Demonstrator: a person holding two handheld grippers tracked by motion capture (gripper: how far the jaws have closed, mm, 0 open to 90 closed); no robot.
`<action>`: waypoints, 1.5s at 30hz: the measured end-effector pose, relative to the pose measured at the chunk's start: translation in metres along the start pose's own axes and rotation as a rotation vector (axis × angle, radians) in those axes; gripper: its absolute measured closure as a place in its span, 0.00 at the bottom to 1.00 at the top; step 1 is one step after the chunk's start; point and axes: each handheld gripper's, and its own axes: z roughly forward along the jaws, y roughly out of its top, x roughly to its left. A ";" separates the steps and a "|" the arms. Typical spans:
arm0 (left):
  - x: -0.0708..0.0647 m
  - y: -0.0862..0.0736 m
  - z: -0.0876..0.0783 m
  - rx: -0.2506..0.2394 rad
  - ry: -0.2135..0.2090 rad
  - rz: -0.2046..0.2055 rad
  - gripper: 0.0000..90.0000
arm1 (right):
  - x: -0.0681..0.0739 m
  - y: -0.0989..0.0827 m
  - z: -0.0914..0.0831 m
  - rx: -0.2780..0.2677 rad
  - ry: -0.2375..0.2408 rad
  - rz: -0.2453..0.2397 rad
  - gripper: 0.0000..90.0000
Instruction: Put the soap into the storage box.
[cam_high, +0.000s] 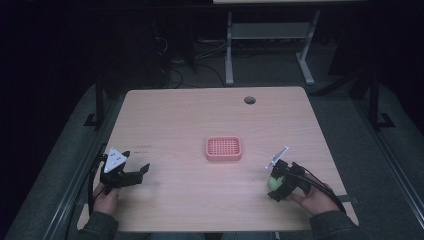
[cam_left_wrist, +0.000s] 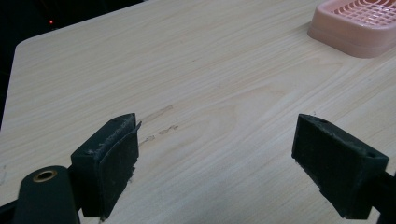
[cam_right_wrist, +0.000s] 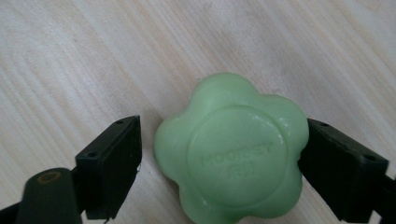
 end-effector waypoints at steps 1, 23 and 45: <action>0.000 0.000 0.000 0.000 0.000 0.000 0.16 | 0.000 0.001 0.000 0.004 0.001 0.002 0.18; 0.000 0.000 0.000 -0.002 0.000 -0.001 0.16 | -0.004 0.001 0.006 0.019 0.015 0.035 0.26; 0.000 0.000 -0.001 -0.003 0.001 -0.002 0.16 | -0.007 -0.001 0.006 0.002 0.036 0.031 0.28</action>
